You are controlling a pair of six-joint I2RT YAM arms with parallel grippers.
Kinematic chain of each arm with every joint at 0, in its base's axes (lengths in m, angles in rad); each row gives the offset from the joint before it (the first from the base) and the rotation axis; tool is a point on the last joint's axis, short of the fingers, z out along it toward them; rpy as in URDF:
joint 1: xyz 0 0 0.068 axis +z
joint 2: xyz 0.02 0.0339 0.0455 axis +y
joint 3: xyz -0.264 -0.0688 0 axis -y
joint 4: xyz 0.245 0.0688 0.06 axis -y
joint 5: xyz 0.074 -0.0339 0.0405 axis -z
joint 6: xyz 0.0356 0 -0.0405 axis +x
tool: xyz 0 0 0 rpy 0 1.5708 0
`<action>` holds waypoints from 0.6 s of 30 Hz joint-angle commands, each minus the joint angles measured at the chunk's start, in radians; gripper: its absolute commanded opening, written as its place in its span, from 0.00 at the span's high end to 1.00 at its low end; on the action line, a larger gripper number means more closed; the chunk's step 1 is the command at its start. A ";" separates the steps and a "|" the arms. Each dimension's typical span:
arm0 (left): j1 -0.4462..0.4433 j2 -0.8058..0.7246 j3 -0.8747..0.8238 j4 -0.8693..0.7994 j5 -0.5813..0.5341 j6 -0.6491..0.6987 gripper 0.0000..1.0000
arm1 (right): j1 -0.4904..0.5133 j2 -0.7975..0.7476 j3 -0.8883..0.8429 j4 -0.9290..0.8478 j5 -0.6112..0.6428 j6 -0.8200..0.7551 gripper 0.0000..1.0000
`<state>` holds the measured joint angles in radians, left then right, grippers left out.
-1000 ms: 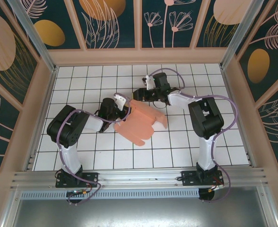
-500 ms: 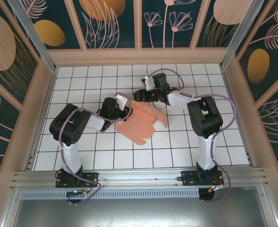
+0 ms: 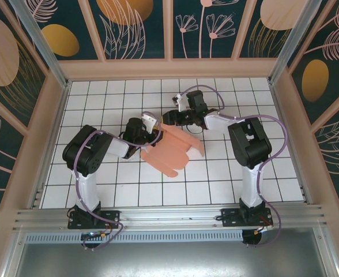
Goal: Fold the paper box
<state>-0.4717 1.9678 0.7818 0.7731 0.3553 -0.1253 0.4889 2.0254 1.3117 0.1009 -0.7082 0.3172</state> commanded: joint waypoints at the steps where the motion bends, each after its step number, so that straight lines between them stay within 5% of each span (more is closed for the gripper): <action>1: -0.005 0.026 0.031 0.017 -0.001 -0.035 0.78 | 0.006 0.025 -0.032 -0.017 -0.036 0.020 0.49; 9: -0.005 0.040 0.037 0.054 0.023 -0.073 0.76 | 0.004 0.023 -0.034 -0.015 -0.039 0.032 0.49; 13: -0.005 0.038 0.040 0.055 0.034 -0.078 1.00 | 0.004 0.024 -0.030 -0.010 -0.045 0.042 0.49; 18: -0.005 0.036 0.039 0.039 0.039 -0.068 1.00 | -0.002 0.015 -0.029 -0.010 -0.038 0.047 0.48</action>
<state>-0.4782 1.9968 0.7990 0.7872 0.3847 -0.1875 0.4881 2.0266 1.2999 0.1234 -0.7341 0.3542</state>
